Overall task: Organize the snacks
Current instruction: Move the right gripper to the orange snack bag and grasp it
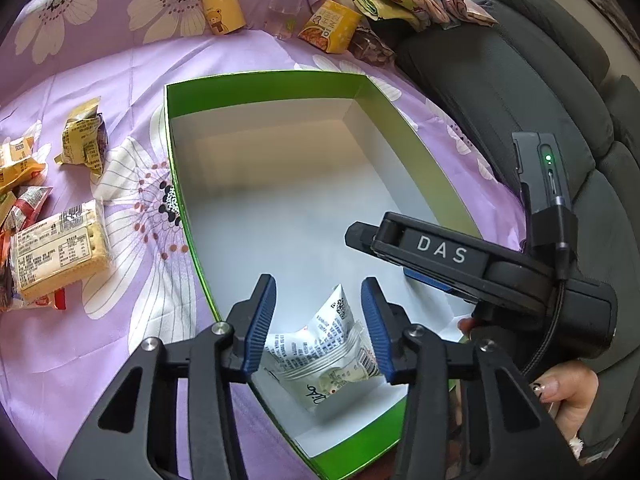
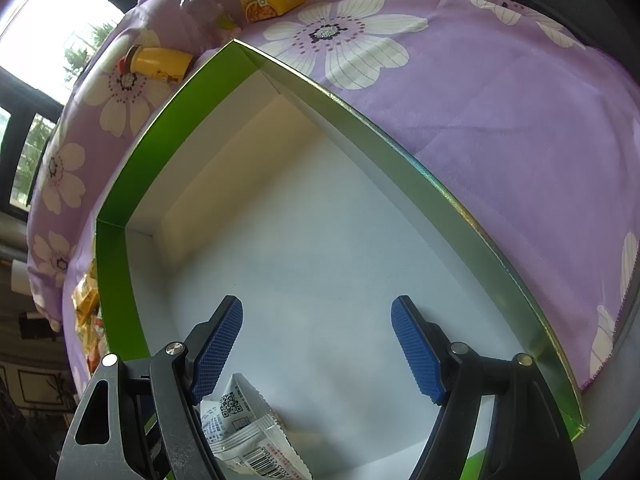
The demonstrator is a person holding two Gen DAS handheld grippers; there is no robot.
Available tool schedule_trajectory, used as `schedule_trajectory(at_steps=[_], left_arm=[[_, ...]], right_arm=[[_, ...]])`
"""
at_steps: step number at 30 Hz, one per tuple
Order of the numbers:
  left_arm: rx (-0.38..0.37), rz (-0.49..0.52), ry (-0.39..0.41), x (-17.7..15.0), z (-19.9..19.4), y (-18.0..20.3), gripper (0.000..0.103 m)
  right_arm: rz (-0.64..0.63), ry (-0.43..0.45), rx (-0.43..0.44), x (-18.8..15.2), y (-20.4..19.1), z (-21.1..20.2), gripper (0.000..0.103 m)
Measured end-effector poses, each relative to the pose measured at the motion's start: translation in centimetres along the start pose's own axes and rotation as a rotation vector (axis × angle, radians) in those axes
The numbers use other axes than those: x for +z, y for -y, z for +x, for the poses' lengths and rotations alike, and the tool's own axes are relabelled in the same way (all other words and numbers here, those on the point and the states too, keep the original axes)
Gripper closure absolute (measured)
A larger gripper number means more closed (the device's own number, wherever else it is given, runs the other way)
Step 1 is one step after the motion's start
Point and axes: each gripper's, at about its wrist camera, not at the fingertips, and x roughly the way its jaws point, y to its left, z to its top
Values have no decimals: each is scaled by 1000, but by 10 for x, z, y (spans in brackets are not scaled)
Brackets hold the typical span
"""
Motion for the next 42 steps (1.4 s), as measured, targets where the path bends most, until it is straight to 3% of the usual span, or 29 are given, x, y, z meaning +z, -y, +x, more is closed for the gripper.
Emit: schedule_trajectory(at_steps=[7,10,14,17,21,27,32,36,42], left_arm=[[-37,-22,10,-13,-12,-2,59],[-100,-53,33,-15,-30,-4,56],[-56,-8,171,-16,-79,-10,32],[-19,-30,223,-17,-108,-30,14],[31,-125,277,-26,-139,-78,12],[133,-337,331,-42,-169,-169,10],[196,-487,345,-60,-184,-231,10],[196,-547,329,-67,-179,-262,10],[165,-560,263,-68,-152,-285,11]], right_arm=[[-39,2,-22,-5,-10,0,26],[-75,90,-15,-8,-18,-15,25],[-164,153,29,-17,-42,-35,19],[-201,184,100,-23,-64,-50,12],[-260,199,184,-33,-99,-65,9],[-386,107,305,-53,-160,-61,8],[-488,44,311,-75,-214,-39,8],[-518,-28,351,-86,-246,-16,8],[-521,-173,390,-98,-281,26,8]])
